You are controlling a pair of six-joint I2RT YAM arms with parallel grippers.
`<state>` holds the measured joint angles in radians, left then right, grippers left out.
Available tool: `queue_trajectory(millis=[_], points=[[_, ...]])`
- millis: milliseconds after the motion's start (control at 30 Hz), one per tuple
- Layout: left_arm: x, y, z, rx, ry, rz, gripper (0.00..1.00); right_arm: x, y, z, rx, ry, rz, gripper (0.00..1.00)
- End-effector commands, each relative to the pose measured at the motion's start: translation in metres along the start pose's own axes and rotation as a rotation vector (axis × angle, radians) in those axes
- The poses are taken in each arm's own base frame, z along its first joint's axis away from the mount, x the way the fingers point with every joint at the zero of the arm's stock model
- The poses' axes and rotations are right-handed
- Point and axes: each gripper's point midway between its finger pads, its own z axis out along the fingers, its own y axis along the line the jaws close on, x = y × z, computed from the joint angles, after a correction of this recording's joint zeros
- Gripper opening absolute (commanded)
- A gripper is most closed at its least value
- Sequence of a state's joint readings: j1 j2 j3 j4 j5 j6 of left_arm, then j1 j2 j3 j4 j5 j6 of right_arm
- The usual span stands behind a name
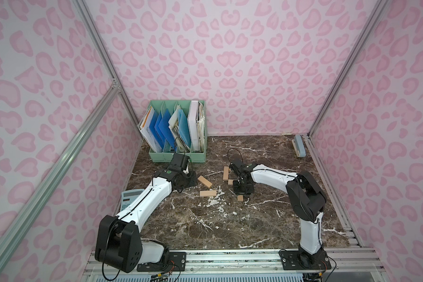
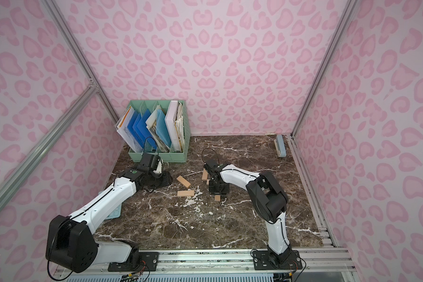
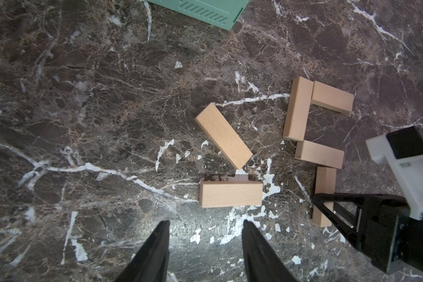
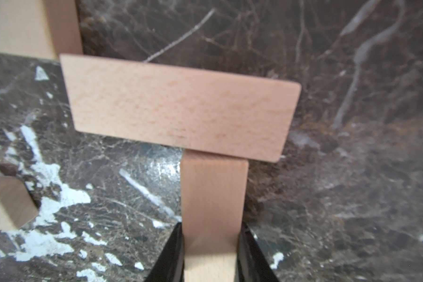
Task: Assemble the number 6 with building blocks
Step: Assemble the building block at the center of the board.
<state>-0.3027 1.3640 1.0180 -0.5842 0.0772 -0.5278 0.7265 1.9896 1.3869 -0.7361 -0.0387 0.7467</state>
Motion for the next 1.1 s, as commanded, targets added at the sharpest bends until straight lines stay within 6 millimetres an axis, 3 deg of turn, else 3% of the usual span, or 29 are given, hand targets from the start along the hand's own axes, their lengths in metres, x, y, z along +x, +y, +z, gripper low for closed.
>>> queue_trajectory(millis=[0, 100, 400, 500, 1067], points=[[-0.002, -0.001, 0.001, 0.004, -0.005, 0.002, 0.52, 0.005, -0.004, -0.003, 0.016, 0.011, -0.008, 0.11], [-0.002, -0.002, 0.001, 0.005, -0.005, 0.002, 0.52, 0.008, -0.007, -0.006, 0.035, 0.002, -0.009, 0.06], [-0.004, -0.003, 0.001, 0.01, -0.004, 0.002, 0.52, 0.009, -0.011, -0.009, 0.06, -0.004, 0.001, 0.03], [-0.003, -0.003, 0.001, 0.01, -0.004, 0.002, 0.52, 0.018, -0.023, -0.002, 0.096, 0.017, 0.015, 0.02], [-0.004, -0.004, -0.001, 0.013, -0.005, 0.004, 0.52, 0.015, -0.02, 0.003, 0.101, 0.016, 0.045, 0.0]])
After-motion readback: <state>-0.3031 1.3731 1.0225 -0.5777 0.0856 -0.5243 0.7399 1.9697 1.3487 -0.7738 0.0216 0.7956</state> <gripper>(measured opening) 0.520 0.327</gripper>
